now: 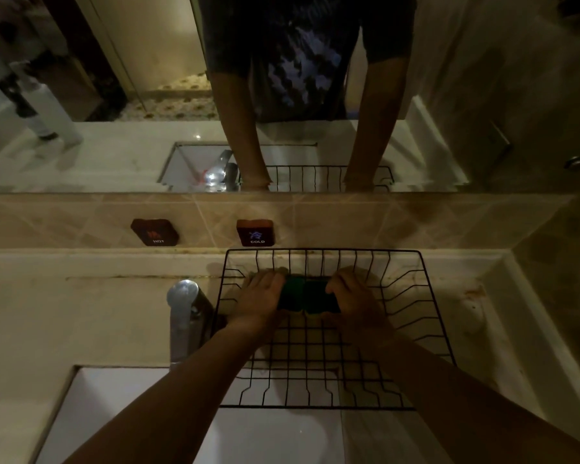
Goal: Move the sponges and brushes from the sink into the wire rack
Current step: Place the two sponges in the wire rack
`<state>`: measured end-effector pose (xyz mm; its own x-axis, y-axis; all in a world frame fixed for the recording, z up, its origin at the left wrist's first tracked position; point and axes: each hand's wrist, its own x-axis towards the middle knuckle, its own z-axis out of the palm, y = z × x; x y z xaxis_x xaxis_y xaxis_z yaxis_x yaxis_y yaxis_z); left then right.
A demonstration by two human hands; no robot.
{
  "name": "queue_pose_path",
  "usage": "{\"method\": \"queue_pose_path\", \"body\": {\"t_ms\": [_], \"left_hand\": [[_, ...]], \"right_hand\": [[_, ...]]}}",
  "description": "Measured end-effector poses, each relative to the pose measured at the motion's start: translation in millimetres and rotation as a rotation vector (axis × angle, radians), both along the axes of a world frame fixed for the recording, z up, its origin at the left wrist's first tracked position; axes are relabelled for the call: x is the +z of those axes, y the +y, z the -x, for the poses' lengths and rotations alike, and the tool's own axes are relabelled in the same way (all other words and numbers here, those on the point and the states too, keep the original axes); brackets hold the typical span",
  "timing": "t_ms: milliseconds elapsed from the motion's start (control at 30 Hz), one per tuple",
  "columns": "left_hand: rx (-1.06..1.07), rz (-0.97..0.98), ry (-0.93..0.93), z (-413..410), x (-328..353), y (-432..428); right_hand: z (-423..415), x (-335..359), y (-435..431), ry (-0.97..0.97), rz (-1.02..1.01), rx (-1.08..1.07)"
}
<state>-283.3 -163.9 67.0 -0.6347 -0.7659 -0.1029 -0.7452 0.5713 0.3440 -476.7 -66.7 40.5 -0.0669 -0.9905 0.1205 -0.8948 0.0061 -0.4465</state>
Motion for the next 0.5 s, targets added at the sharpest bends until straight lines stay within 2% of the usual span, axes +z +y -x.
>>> {"method": "queue_pose_path", "body": {"t_ms": [167, 500], "left_hand": [[0.026, 0.030, 0.074, 2.2, -11.0, 1.0], [0.020, 0.054, 0.106, 0.1, -15.7, 2.3]], "right_hand": [[-1.4, 0.0, -0.1, 0.088, 0.062, -0.031], [-1.6, 1.0, -1.8, 0.075, 0.060, -0.031]]}}
